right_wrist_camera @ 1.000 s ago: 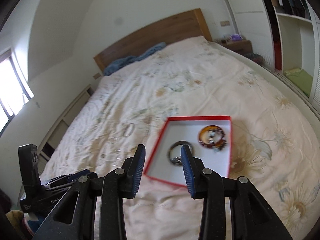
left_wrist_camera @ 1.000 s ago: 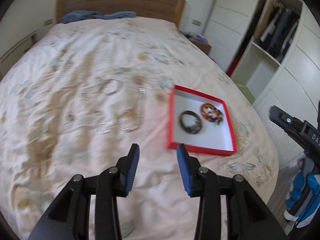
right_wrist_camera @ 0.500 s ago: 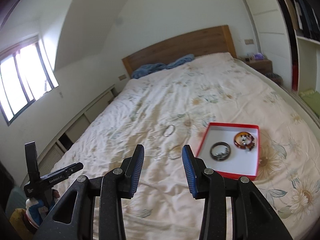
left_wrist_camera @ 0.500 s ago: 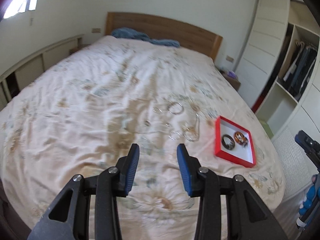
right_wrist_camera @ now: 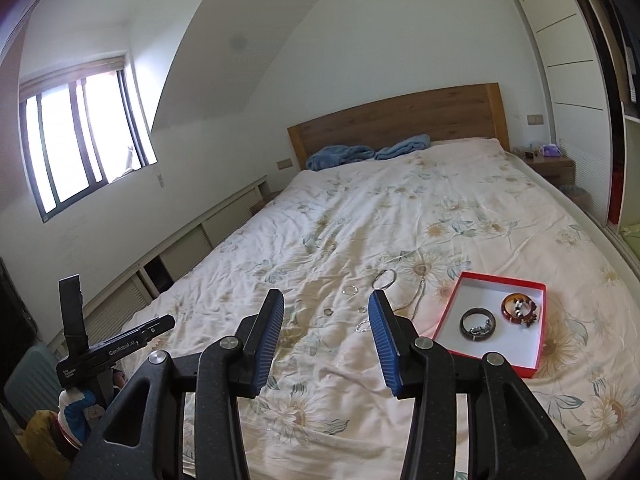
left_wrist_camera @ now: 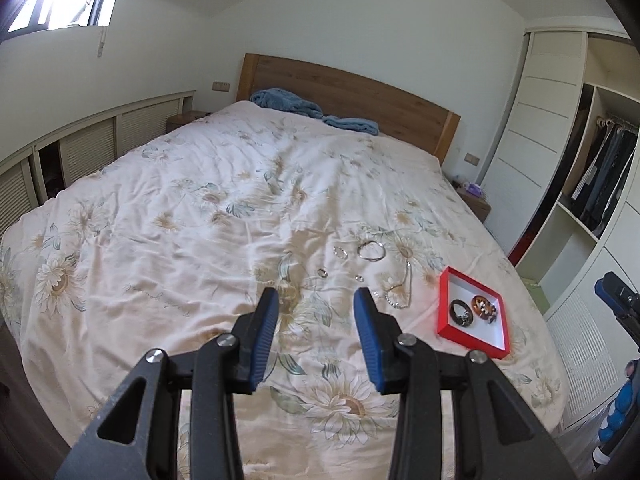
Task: Organize jewelry
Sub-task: 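Withdraw both tools from the box and approach the silver ring and necklace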
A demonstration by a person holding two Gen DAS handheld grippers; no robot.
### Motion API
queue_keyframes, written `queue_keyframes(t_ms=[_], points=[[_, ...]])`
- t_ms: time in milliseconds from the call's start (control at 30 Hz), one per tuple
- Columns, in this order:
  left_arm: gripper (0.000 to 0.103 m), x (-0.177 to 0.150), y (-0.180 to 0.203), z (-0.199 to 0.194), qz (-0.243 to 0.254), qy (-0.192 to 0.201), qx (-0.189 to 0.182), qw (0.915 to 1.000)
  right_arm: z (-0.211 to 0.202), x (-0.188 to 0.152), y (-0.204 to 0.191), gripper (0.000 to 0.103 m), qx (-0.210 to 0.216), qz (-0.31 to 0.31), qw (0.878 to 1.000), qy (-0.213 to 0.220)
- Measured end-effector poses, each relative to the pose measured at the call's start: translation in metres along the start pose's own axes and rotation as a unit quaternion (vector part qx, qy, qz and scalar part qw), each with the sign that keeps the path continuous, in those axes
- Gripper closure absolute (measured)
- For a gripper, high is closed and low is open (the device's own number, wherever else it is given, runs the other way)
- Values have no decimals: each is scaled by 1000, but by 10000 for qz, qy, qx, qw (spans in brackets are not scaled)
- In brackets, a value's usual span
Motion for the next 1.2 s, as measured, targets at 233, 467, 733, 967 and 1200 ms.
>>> queue_keyframes(t_ms=[233, 467, 733, 967, 1200], points=[[66, -11, -6, 40, 46, -402, 275, 9988, 31, -15, 15, 59, 74, 222, 9993, -300], [66, -25, -12, 97, 107, -736, 511, 9959, 91, -41, 38, 59, 190, 509, 9948, -858], [66, -39, -8, 167, 228, -1235, 571, 9904, 156, -67, 62, 59, 274, 683, 9872, -1415], [66, -38, 14, 234, 392, -1594, 436, 9855, 225, -70, 84, 59, 318, 735, 9807, -1782], [67, -26, 55, 312, 792, -1892, 56, 9787, 292, -66, 109, 59, 265, 765, 9760, -2022]])
Point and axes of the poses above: each gripper's, at about its wrist camera, not at the fingertips, and z roughly the way its jaws point, y to its right, x to its top, the point moved 4 cm from there along z, roughly the way its jaws point, and after that the axes turned 15 degrees about -z, right-handed, at the moved point
